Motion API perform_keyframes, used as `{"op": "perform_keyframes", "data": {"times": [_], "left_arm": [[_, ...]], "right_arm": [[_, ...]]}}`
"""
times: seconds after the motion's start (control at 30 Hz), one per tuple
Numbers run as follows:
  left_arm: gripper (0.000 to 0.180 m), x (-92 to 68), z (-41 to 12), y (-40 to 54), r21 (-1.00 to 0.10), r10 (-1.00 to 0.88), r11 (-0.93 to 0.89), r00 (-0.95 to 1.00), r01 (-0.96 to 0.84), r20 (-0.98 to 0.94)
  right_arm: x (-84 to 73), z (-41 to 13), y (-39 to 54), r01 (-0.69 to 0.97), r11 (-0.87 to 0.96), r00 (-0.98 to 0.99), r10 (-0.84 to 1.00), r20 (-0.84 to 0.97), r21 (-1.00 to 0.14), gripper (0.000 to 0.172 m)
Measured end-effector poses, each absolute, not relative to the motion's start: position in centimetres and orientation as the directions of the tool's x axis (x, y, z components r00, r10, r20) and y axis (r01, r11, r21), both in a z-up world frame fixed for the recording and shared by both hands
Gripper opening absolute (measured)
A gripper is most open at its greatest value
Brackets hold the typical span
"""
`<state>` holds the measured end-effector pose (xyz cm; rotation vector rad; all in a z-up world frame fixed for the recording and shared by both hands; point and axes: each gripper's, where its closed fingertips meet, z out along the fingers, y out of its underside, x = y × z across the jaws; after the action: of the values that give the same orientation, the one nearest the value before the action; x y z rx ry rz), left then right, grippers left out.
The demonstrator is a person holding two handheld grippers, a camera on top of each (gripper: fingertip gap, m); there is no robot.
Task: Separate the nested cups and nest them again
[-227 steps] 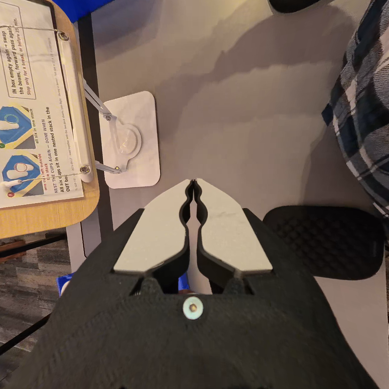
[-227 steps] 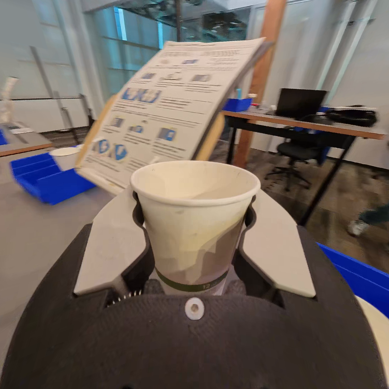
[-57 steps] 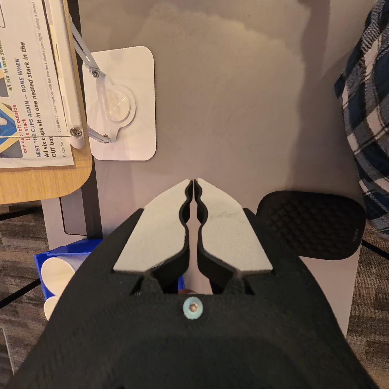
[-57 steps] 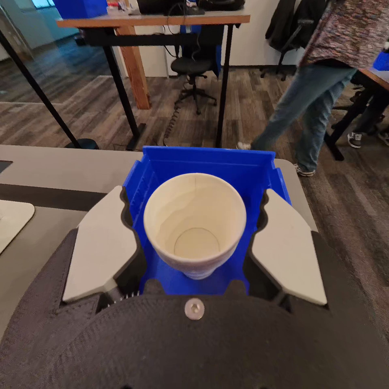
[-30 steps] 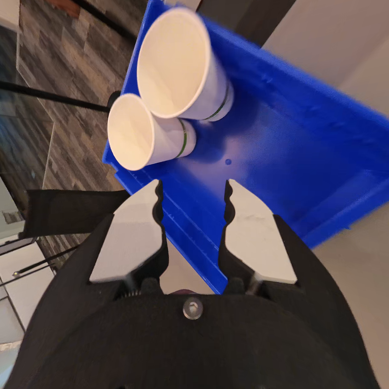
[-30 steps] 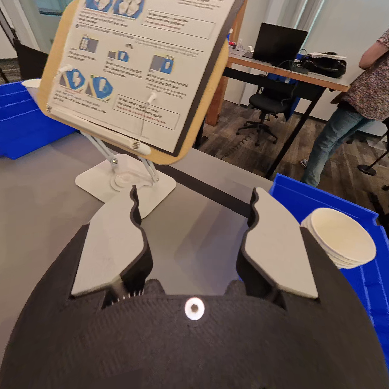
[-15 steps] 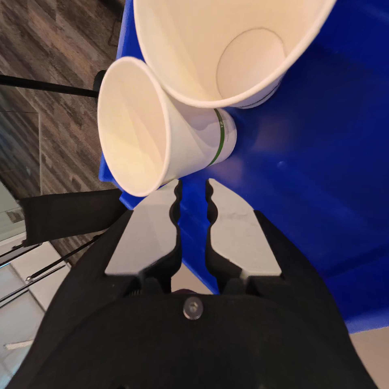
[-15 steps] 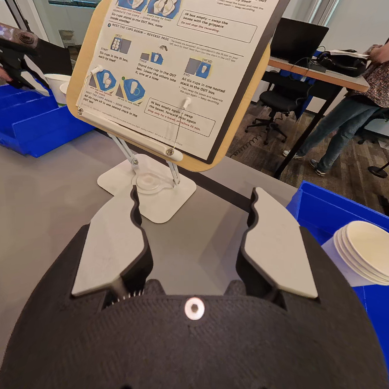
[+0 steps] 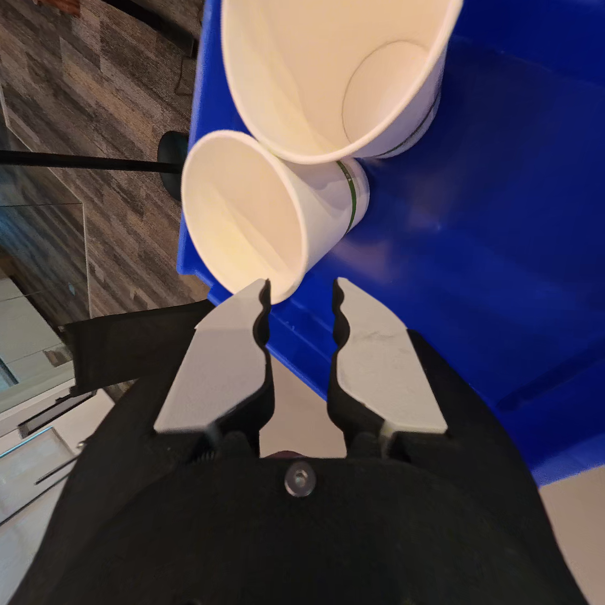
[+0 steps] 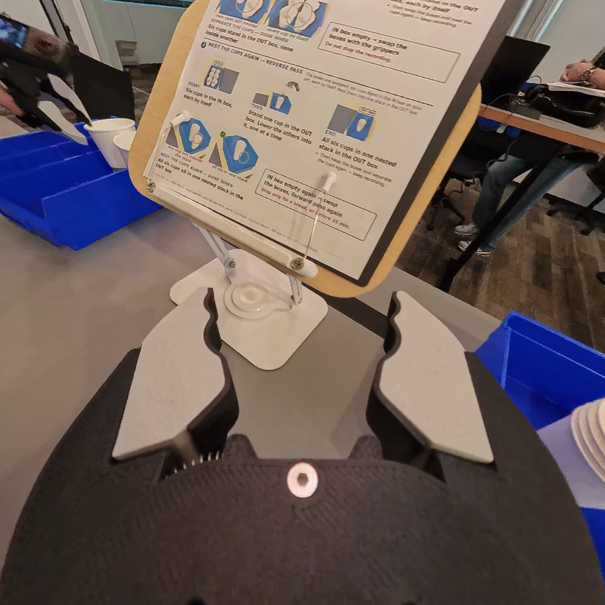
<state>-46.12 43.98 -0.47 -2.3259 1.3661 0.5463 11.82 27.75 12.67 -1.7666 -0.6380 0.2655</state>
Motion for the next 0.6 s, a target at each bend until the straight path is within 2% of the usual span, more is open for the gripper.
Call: {"op": "perform_keyframes", "data": {"times": [0.07,0.13,0.23,0.37,0.6], "left_arm": [[0.014,-46.0,-1.8,44.1,-0.103,-0.76,-0.436,0.427,-0.894,-0.489],[0.007,-45.9,-2.4,44.5,-0.096,-0.768,-0.428,0.418,-0.899,-0.486],[0.006,-45.9,-2.4,44.4,-0.1,-0.771,-0.429,0.422,-0.898,-0.477],[0.002,-46.2,-2.3,43.7,-0.04,-0.798,-0.406,0.375,-0.913,-0.471],[0.001,-46.8,1.1,41.8,-0.002,-0.796,-0.398,0.347,-0.917,-0.496]], "right_arm": [[11.0,12.7,28.0,0.287,-0.164,0.817,0.557,0.152,-0.944,0.1],[10.4,12.7,28.1,0.293,-0.158,0.811,0.564,0.157,-0.943,0.1],[10.0,12.7,28.1,0.298,-0.153,0.807,0.567,0.163,-0.942,0.099],[10.3,12.6,27.8,0.284,-0.155,0.812,0.564,0.151,-0.946,0.099],[8.8,12.7,27.4,0.275,-0.135,0.788,0.598,0.143,-0.952,0.1]]}}
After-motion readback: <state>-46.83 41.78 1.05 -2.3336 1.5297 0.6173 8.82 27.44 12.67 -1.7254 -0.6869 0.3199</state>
